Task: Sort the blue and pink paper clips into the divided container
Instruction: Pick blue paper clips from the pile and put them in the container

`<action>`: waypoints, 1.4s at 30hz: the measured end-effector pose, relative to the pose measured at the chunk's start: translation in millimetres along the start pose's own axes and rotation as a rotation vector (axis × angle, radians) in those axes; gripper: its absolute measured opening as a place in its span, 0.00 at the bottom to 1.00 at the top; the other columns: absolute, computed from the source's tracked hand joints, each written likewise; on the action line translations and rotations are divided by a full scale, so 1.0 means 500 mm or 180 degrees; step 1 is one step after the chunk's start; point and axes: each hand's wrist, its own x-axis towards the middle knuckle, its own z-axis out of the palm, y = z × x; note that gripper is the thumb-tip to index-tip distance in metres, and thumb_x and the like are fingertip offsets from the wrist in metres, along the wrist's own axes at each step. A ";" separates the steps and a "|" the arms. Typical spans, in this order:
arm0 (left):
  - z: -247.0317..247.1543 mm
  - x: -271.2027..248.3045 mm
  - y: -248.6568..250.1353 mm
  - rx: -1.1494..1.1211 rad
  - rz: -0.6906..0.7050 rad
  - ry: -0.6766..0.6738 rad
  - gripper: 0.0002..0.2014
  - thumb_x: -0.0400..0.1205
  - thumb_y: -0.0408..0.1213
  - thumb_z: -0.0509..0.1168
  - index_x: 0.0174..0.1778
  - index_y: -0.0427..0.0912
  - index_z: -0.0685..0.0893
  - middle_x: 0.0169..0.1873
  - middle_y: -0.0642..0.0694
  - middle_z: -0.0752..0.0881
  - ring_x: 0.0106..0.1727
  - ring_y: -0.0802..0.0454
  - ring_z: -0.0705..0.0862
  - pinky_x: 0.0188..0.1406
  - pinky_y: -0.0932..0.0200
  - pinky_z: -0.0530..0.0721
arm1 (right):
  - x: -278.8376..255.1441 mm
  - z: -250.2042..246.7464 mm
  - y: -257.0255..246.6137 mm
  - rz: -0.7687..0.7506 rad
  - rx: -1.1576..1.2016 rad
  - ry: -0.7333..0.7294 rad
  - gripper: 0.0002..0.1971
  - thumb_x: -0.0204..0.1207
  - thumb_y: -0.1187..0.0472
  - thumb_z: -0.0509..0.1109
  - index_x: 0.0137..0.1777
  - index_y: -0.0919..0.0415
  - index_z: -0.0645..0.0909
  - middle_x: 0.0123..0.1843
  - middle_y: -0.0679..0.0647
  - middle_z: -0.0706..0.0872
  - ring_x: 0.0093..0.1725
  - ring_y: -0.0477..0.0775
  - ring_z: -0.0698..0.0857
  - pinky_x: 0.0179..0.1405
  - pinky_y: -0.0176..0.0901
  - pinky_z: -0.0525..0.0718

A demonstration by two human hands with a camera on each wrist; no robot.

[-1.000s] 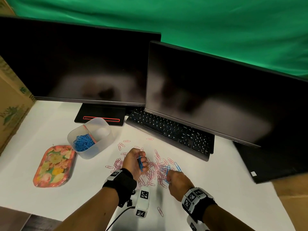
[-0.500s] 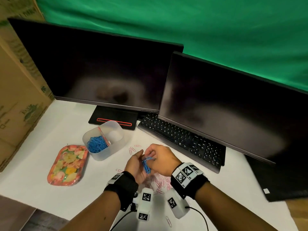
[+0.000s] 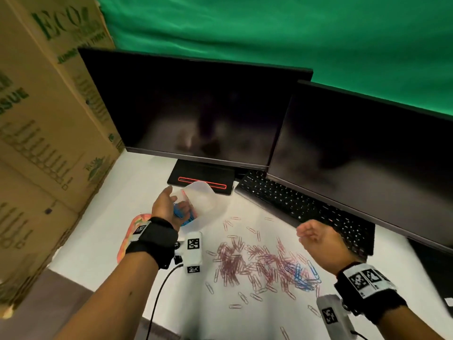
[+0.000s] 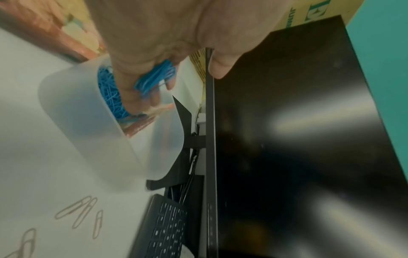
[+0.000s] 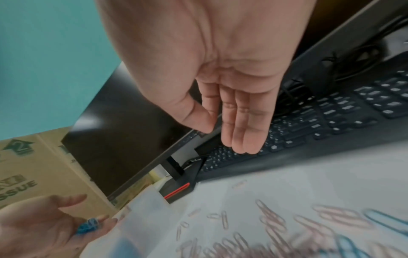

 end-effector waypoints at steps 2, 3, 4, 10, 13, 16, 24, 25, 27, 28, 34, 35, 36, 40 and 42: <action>0.006 0.011 0.006 0.0132 -0.0012 0.0170 0.24 0.81 0.54 0.61 0.66 0.42 0.73 0.57 0.36 0.81 0.60 0.38 0.80 0.68 0.39 0.76 | -0.011 0.009 0.028 0.0081 -0.0104 -0.0048 0.10 0.73 0.68 0.69 0.41 0.49 0.82 0.43 0.46 0.89 0.47 0.47 0.88 0.57 0.48 0.86; 0.011 0.013 0.007 0.0166 0.0015 0.0216 0.22 0.81 0.54 0.61 0.64 0.42 0.72 0.57 0.37 0.81 0.61 0.37 0.80 0.70 0.38 0.74 | -0.013 0.015 0.041 0.0106 -0.0153 -0.0052 0.10 0.72 0.67 0.68 0.40 0.49 0.83 0.42 0.46 0.89 0.47 0.48 0.88 0.57 0.48 0.86; 0.016 0.014 0.009 0.0236 0.0043 0.0288 0.20 0.80 0.54 0.61 0.60 0.43 0.72 0.58 0.37 0.81 0.61 0.37 0.80 0.70 0.38 0.73 | -0.014 0.020 0.054 0.0134 -0.0171 -0.0027 0.11 0.72 0.68 0.67 0.40 0.49 0.83 0.41 0.46 0.89 0.46 0.49 0.88 0.57 0.48 0.86; 0.079 -0.052 -0.059 0.2051 0.1439 0.0055 0.08 0.81 0.43 0.64 0.54 0.49 0.82 0.51 0.44 0.83 0.56 0.41 0.82 0.62 0.46 0.80 | -0.015 0.015 0.131 0.0419 -0.0824 -0.0033 0.13 0.74 0.68 0.62 0.44 0.51 0.85 0.47 0.48 0.89 0.50 0.50 0.87 0.48 0.33 0.78; 0.118 -0.097 -0.156 0.3197 0.1823 -0.0964 0.08 0.80 0.32 0.66 0.39 0.50 0.85 0.39 0.48 0.88 0.44 0.47 0.87 0.50 0.55 0.85 | -0.014 0.028 0.158 0.0659 -0.1162 -0.0132 0.15 0.75 0.67 0.60 0.51 0.51 0.85 0.55 0.48 0.88 0.54 0.52 0.85 0.52 0.34 0.78; 0.161 -0.125 -0.267 0.4385 0.1904 -0.1668 0.08 0.78 0.32 0.66 0.38 0.50 0.86 0.38 0.52 0.89 0.40 0.52 0.87 0.46 0.60 0.87 | -0.012 0.039 0.177 0.0728 -0.1306 -0.0132 0.14 0.75 0.63 0.62 0.58 0.51 0.83 0.61 0.48 0.86 0.60 0.52 0.84 0.56 0.36 0.77; 0.236 -0.115 -0.447 0.6680 0.2111 -0.2288 0.19 0.78 0.36 0.67 0.66 0.48 0.80 0.62 0.44 0.78 0.62 0.40 0.81 0.62 0.47 0.82 | -0.017 0.057 0.179 0.0771 -0.1702 -0.0205 0.14 0.79 0.62 0.64 0.64 0.58 0.80 0.63 0.56 0.84 0.62 0.56 0.82 0.61 0.44 0.83; 0.240 -0.113 -0.453 0.6817 0.2118 -0.2256 0.21 0.78 0.36 0.68 0.68 0.47 0.79 0.62 0.43 0.77 0.63 0.40 0.81 0.62 0.46 0.82 | -0.017 0.060 0.177 0.0767 -0.1748 -0.0257 0.14 0.79 0.64 0.64 0.64 0.58 0.80 0.63 0.57 0.84 0.63 0.56 0.83 0.61 0.43 0.83; 0.243 -0.105 -0.457 0.7025 0.2123 -0.2179 0.22 0.78 0.35 0.68 0.69 0.46 0.77 0.63 0.43 0.77 0.64 0.39 0.80 0.63 0.44 0.81 | -0.014 0.062 0.171 0.0791 -0.1779 -0.0350 0.16 0.78 0.69 0.64 0.65 0.58 0.79 0.63 0.57 0.83 0.63 0.56 0.83 0.60 0.43 0.84; 0.242 -0.099 -0.456 0.7102 0.2137 -0.2113 0.21 0.78 0.35 0.67 0.68 0.45 0.77 0.62 0.42 0.78 0.64 0.39 0.80 0.62 0.44 0.82 | -0.013 0.062 0.165 0.0808 -0.1783 -0.0399 0.17 0.77 0.70 0.64 0.65 0.59 0.78 0.63 0.57 0.83 0.62 0.57 0.83 0.59 0.43 0.84; 0.222 -0.073 -0.436 0.6950 0.2074 -0.1735 0.12 0.80 0.32 0.62 0.59 0.43 0.81 0.58 0.43 0.82 0.56 0.42 0.84 0.54 0.49 0.85 | 0.002 0.055 0.156 0.0834 -0.1798 -0.0733 0.21 0.75 0.72 0.65 0.68 0.59 0.74 0.66 0.58 0.80 0.64 0.58 0.81 0.61 0.45 0.84; 0.217 -0.069 -0.431 0.6900 0.2023 -0.1696 0.12 0.80 0.33 0.62 0.58 0.43 0.81 0.57 0.44 0.83 0.56 0.43 0.84 0.53 0.50 0.85 | 0.003 0.055 0.156 0.0801 -0.1840 -0.0797 0.21 0.76 0.71 0.64 0.69 0.60 0.73 0.67 0.58 0.79 0.66 0.58 0.80 0.62 0.46 0.83; 0.212 -0.066 -0.425 0.6846 0.1971 -0.1647 0.11 0.80 0.34 0.62 0.57 0.44 0.81 0.56 0.44 0.83 0.54 0.44 0.84 0.51 0.52 0.85 | 0.002 0.054 0.157 0.0768 -0.1862 -0.0816 0.21 0.76 0.70 0.64 0.69 0.60 0.72 0.67 0.58 0.78 0.66 0.57 0.80 0.63 0.47 0.83; 0.192 -0.052 -0.399 0.6423 0.1835 -0.1461 0.06 0.79 0.37 0.62 0.49 0.47 0.82 0.51 0.46 0.85 0.49 0.46 0.84 0.46 0.54 0.85 | -0.005 0.035 0.184 0.0583 -0.1392 -0.0501 0.12 0.78 0.64 0.62 0.59 0.57 0.79 0.59 0.55 0.82 0.58 0.54 0.82 0.53 0.42 0.83; 0.185 -0.049 -0.390 0.6264 0.1932 -0.1361 0.06 0.79 0.38 0.62 0.51 0.47 0.81 0.52 0.47 0.81 0.51 0.46 0.83 0.49 0.53 0.85 | -0.010 0.018 0.208 0.0518 -0.1008 -0.0300 0.07 0.78 0.61 0.63 0.51 0.54 0.81 0.53 0.51 0.84 0.51 0.51 0.82 0.47 0.39 0.79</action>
